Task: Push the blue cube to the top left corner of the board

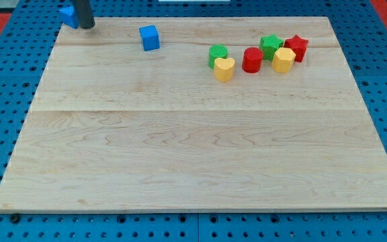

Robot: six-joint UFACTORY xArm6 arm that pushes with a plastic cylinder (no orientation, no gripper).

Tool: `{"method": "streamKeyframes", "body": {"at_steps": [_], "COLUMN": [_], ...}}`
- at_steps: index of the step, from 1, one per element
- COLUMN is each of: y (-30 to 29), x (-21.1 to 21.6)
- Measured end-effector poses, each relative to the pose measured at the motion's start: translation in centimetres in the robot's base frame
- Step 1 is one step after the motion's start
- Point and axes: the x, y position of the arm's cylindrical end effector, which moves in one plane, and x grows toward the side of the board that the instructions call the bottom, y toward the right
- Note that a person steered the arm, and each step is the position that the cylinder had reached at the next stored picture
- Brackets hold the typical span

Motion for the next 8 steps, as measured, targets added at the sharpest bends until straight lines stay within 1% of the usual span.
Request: {"method": "streamKeyframes", "body": {"at_steps": [1, 2, 3, 4, 5, 6, 7, 8], "y": [0.6, 10.3, 18.2, 14.2, 9.2, 7.9, 12.0, 11.6], "x": [6.8, 11.3, 8.7, 2.6, -2.0, -3.8, -4.6, -4.6]}}
